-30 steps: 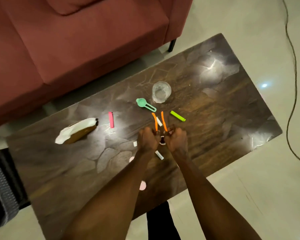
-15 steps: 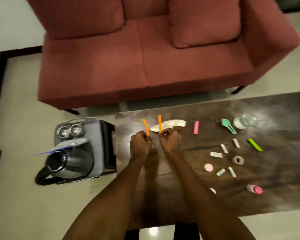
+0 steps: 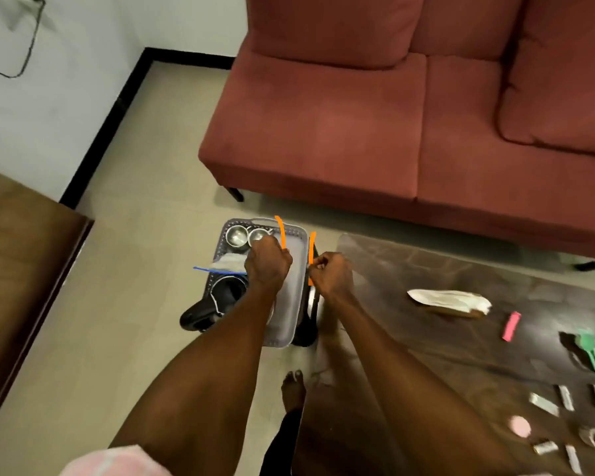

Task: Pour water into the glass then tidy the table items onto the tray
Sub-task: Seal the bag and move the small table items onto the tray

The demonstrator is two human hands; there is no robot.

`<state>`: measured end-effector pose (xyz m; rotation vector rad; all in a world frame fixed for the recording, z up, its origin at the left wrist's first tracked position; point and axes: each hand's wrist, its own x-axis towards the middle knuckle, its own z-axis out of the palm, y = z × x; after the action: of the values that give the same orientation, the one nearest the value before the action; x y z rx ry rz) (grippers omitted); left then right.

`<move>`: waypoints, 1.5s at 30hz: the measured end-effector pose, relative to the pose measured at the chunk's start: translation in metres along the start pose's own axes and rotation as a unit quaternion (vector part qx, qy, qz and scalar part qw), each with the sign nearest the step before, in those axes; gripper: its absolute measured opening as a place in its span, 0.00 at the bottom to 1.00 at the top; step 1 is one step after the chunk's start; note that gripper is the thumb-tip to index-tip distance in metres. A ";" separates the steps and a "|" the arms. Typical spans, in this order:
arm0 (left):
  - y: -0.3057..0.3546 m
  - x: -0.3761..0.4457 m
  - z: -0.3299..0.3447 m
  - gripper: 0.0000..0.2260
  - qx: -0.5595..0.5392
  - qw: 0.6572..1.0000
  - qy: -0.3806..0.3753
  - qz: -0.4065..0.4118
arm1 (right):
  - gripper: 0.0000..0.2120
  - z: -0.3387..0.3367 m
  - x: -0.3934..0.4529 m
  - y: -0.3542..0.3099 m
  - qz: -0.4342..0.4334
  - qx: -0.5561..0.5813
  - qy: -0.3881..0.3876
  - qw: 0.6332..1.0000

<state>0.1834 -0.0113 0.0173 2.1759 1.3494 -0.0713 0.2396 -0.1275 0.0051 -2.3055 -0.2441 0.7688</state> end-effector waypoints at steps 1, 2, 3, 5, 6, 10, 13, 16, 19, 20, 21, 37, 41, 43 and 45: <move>-0.004 0.012 -0.002 0.09 0.028 1.000 0.001 0.001 | 0.06 0.008 0.008 -0.005 -0.005 -0.008 -0.008 1.000; -0.008 0.027 -0.002 0.09 0.052 0.999 -0.002 0.002 | 0.06 0.017 0.017 -0.010 -0.006 -0.015 -0.013 1.000; -0.012 0.040 -0.001 0.09 0.069 0.998 -0.011 0.000 | 0.05 0.027 0.027 -0.014 -0.003 -0.017 -0.013 1.000; -0.019 0.067 0.008 0.10 0.088 0.996 -0.033 0.005 | 0.05 0.044 0.050 -0.019 0.005 -0.022 -0.008 1.000; -0.021 0.077 0.015 0.10 0.093 0.995 -0.048 0.009 | 0.05 0.051 0.059 -0.020 0.005 -0.029 -0.013 0.999; -0.028 0.111 0.052 0.15 0.136 0.986 -0.089 0.026 | 0.07 0.081 0.099 -0.012 0.016 -0.060 -0.033 0.997; -0.035 0.124 0.081 0.18 0.176 0.978 -0.105 0.042 | 0.16 0.095 0.115 0.003 0.041 -0.089 -0.041 0.994; -0.041 0.133 0.099 0.16 0.203 0.970 -0.123 0.047 | 0.20 0.105 0.126 0.016 0.049 -0.122 -0.067 0.989; -0.044 0.138 0.106 0.15 0.218 0.966 -0.135 0.039 | 0.18 0.113 0.134 0.019 0.023 -0.134 -0.074 0.988; -0.044 0.140 0.107 0.16 0.219 0.965 -0.142 0.036 | 0.17 0.115 0.136 0.017 0.014 -0.128 -0.073 0.989; -0.043 0.142 0.108 0.18 0.219 0.964 -0.148 0.034 | 0.16 0.117 0.138 0.016 0.010 -0.122 -0.073 0.990; 0.003 0.068 0.094 0.18 0.193 0.969 -0.136 0.068 | 0.10 0.046 0.081 0.039 0.045 0.005 0.028 0.999; 0.032 0.012 0.104 0.13 0.114 0.976 -0.160 0.090 | 0.11 -0.011 0.051 0.074 0.073 0.031 0.057 0.995; 0.048 -0.018 0.115 0.12 0.074 0.971 -0.199 0.112 | 0.13 -0.046 0.035 0.096 0.071 0.014 0.080 0.994; 0.067 -0.054 0.131 0.12 0.043 0.964 -0.225 0.136 | 0.14 -0.083 0.017 0.124 0.085 0.019 0.106 0.991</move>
<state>0.2455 -0.1418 -0.0447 2.2173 0.8008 -0.4948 0.2975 -0.2603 -0.0357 -2.3706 0.0625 0.5966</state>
